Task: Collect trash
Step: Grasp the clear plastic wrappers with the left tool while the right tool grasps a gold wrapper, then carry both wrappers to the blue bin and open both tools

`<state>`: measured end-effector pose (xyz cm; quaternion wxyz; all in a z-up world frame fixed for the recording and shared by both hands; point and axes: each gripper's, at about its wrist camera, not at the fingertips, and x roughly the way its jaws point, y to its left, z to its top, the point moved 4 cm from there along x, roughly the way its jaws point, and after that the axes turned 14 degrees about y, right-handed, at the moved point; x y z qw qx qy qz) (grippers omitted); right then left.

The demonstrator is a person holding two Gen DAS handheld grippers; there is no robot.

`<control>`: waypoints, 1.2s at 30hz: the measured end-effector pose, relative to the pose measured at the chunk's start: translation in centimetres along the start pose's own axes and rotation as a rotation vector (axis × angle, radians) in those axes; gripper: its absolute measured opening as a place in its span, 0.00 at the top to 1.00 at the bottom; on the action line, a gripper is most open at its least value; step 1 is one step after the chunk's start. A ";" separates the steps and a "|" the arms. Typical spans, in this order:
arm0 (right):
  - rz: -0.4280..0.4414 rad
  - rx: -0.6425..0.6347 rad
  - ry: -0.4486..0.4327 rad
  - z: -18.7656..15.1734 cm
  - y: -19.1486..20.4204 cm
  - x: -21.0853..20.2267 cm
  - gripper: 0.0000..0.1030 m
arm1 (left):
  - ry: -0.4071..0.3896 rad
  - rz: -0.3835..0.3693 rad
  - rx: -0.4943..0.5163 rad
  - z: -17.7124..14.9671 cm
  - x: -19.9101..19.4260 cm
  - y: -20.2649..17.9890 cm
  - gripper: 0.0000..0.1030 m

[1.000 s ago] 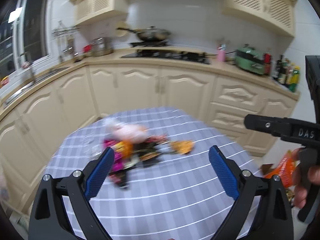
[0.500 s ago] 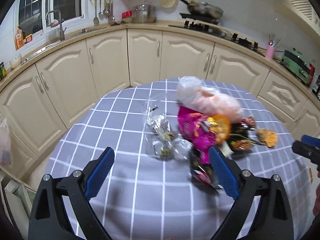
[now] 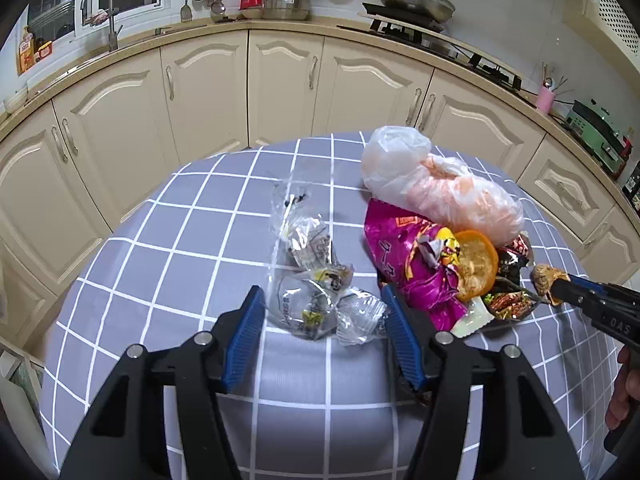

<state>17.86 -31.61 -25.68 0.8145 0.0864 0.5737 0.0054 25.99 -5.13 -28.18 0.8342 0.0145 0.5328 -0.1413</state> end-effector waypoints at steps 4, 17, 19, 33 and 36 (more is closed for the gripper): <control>0.032 0.028 -0.031 -0.9 -0.4 -1.3 0.90 | -0.009 0.004 -0.003 -1.0 -0.7 0.3 0.43; 0.130 0.058 -0.076 -5.9 -0.7 -5.6 0.92 | -0.074 -0.028 0.007 -7.3 -6.1 0.5 0.52; 0.154 0.068 -0.086 -6.5 -1.0 -6.2 0.92 | -0.082 -0.040 0.019 -8.1 -6.8 -0.1 0.52; 0.188 0.143 -0.169 -10.2 -4.9 -10.7 0.92 | -0.103 -0.158 0.161 -10.7 -10.6 -7.8 0.52; 0.182 0.195 -0.205 -11.5 -7.8 -12.4 0.92 | -0.113 -0.222 0.243 -10.5 -11.6 -12.4 0.52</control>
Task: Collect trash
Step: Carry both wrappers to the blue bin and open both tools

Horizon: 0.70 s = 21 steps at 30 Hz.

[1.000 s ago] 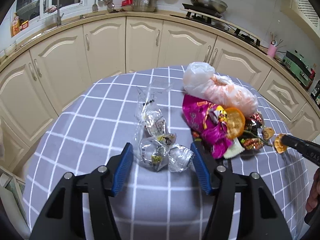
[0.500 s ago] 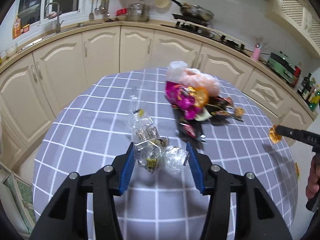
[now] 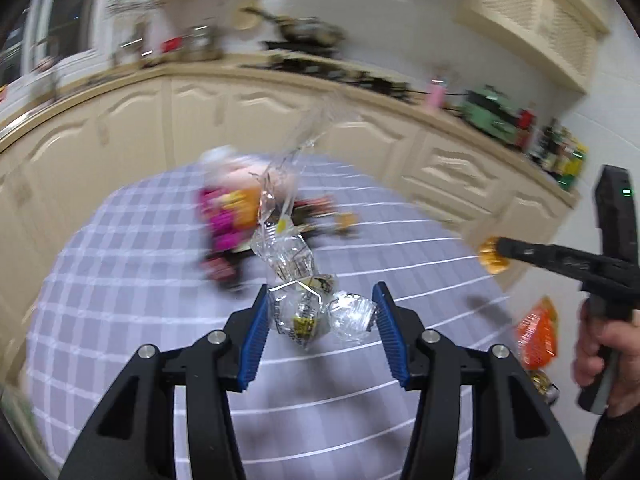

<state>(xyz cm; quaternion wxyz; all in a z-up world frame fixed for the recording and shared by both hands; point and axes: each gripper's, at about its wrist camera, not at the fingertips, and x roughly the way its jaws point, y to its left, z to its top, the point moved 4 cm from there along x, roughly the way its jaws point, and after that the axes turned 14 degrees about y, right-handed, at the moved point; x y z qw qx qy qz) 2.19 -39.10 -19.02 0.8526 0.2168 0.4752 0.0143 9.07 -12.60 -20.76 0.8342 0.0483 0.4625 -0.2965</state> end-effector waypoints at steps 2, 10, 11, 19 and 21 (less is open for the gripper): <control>-0.004 0.039 -0.028 -0.2 -2.0 -1.6 0.92 | -0.003 -0.038 0.067 1.2 0.5 -3.7 0.52; -0.099 0.230 -0.143 -1.6 -13.1 -8.8 0.92 | 0.042 -0.200 0.308 4.5 4.6 -18.4 0.52; -0.112 0.254 -0.149 -1.8 -14.4 -9.2 0.92 | 0.069 -0.224 0.333 4.7 5.8 -20.3 0.52; -0.184 0.505 -0.086 -5.6 -27.5 -8.0 0.92 | 0.293 -0.281 0.485 3.5 16.1 -32.2 0.52; -0.178 0.566 -0.052 -6.6 -30.3 -6.6 0.92 | 0.368 -0.292 0.507 2.5 19.3 -34.4 0.52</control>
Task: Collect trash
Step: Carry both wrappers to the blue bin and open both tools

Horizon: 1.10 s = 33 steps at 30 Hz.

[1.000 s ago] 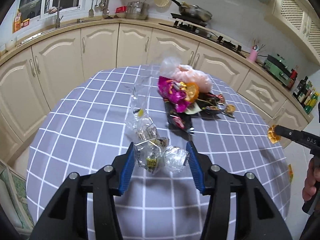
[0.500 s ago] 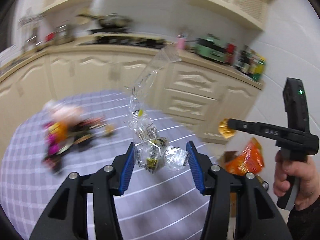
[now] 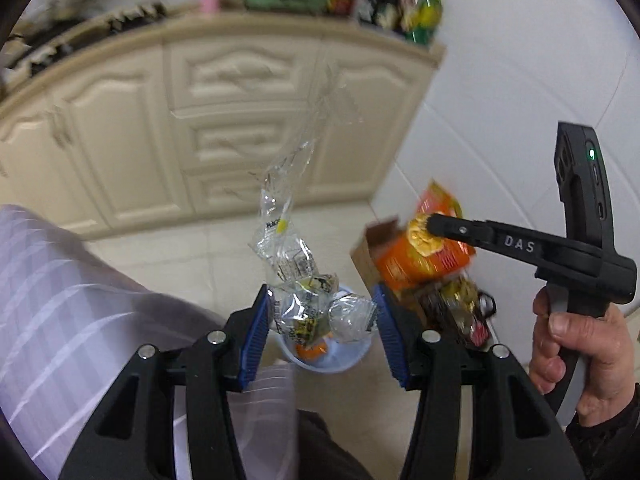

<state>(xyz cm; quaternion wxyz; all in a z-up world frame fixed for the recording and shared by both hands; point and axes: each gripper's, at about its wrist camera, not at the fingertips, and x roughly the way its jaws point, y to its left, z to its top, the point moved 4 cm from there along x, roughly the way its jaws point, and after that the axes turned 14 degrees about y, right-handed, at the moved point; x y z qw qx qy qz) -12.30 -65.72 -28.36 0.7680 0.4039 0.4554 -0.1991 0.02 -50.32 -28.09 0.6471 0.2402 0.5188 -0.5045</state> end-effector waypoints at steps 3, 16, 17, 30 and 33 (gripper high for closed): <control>0.007 0.054 0.046 0.4 -2.5 2.2 0.92 | 0.097 -0.021 0.004 1.1 4.9 -1.0 0.51; 0.054 0.249 0.114 2.2 -8.2 7.7 0.17 | 0.287 -0.072 -0.083 5.4 14.5 -0.4 0.17; 0.060 0.254 0.101 2.1 -8.4 7.6 0.17 | 0.276 -0.064 -0.092 5.4 14.1 -0.1 0.16; -0.054 0.244 0.074 -0.2 -6.2 5.7 0.05 | 0.119 0.058 -0.123 4.0 6.6 1.9 0.13; -0.062 0.202 0.049 -0.6 -4.1 4.0 0.05 | 0.070 0.062 -0.118 3.1 3.8 2.1 0.13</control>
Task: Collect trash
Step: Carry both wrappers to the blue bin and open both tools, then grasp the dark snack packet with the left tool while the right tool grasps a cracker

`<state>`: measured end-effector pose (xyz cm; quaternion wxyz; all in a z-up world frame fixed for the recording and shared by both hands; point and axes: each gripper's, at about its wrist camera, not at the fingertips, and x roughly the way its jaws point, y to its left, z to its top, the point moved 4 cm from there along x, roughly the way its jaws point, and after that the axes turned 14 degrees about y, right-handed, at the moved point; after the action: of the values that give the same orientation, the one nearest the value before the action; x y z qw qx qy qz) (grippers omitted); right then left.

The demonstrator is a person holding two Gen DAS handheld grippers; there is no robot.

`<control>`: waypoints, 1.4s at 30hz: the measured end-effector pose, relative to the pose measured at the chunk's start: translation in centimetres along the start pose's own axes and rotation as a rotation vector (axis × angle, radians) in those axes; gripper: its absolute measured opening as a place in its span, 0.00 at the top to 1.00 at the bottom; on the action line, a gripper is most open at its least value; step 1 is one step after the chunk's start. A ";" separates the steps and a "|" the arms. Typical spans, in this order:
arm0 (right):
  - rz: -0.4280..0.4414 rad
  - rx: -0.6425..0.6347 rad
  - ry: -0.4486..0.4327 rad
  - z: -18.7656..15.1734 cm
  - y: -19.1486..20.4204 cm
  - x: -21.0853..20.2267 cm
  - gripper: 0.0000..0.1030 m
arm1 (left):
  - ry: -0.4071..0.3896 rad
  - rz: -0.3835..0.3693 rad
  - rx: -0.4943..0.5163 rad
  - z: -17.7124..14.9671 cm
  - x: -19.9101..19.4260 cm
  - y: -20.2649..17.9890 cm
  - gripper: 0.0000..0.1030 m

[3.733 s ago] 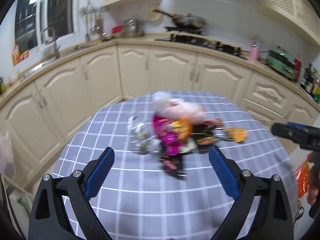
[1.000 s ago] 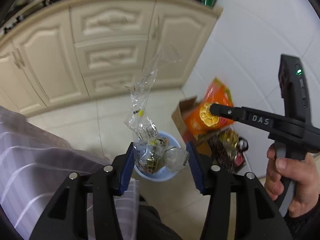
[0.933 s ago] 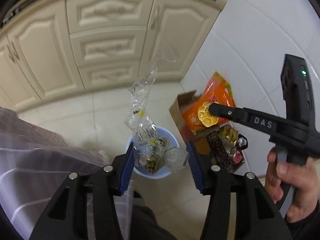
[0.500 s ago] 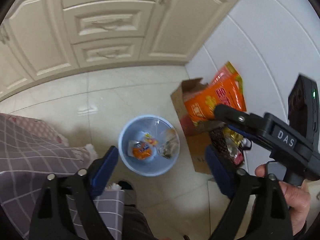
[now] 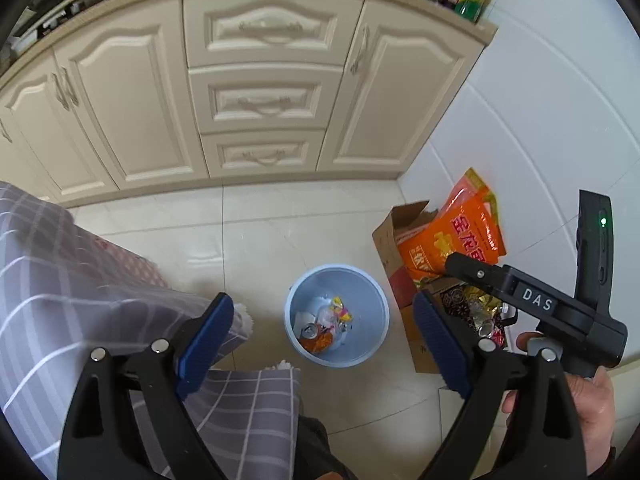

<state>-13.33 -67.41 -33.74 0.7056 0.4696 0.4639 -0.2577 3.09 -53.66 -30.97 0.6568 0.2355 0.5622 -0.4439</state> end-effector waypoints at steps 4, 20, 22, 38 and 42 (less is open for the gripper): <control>0.024 -0.074 -0.053 -1.3 3.9 -3.2 0.05 | -0.075 0.014 0.000 -1.8 -4.0 1.0 0.13; 0.173 -0.535 -0.169 -9.5 25.3 -10.7 0.05 | -0.384 0.184 -0.157 -12.8 -20.4 12.0 0.13; 0.173 -0.602 -0.175 -11.1 27.9 -10.6 0.05 | -0.412 0.209 -0.191 -14.3 -21.7 13.6 0.13; 0.153 -0.884 -0.005 -20.1 38.9 -4.1 0.05 | -0.377 0.445 -0.553 -27.6 -23.6 30.7 0.13; 0.124 -0.901 0.030 -20.5 40.2 -2.0 0.05 | -0.334 0.444 -0.588 -27.9 -21.7 33.7 0.13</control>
<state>9.46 -31.96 -17.53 0.8469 0.1464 0.5108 0.0196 17.46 -7.54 -23.96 0.8583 0.0780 0.4864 -0.1436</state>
